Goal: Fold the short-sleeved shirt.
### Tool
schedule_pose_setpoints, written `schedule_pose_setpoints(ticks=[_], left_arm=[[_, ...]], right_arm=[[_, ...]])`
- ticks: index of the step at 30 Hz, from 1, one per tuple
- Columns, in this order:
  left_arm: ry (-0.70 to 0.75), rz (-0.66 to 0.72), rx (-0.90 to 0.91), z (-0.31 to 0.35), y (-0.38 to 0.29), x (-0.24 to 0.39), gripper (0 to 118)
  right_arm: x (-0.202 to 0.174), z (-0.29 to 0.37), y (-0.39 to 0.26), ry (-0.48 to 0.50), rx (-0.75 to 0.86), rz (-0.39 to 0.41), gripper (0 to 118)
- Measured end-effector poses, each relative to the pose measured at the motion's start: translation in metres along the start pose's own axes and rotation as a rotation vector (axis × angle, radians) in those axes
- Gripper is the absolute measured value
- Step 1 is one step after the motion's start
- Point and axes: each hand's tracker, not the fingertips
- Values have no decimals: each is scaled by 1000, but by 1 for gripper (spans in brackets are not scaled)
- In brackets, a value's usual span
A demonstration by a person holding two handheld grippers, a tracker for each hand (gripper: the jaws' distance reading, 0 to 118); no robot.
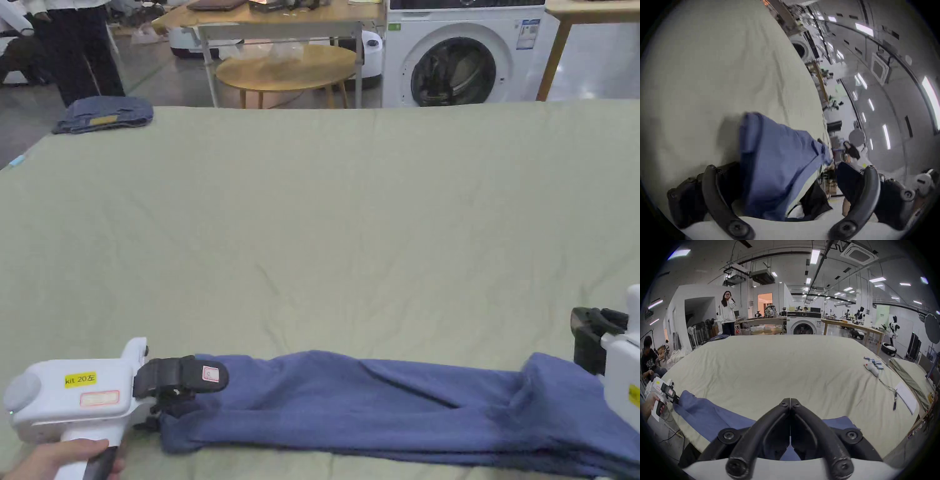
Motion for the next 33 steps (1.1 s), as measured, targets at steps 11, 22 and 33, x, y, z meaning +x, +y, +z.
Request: schedule_pose_setpoints(ticks=[11, 22, 33], left_arm=[[188, -28, 109, 18, 1, 7, 3], [382, -43, 211, 117, 23, 13, 3], [350, -203, 219, 62, 0, 92, 3]], right_arm=[[11, 1, -5, -19, -1, 9, 0], [15, -3, -15, -5, -15, -9, 0], [3, -9, -17, 27, -30, 1, 0]])
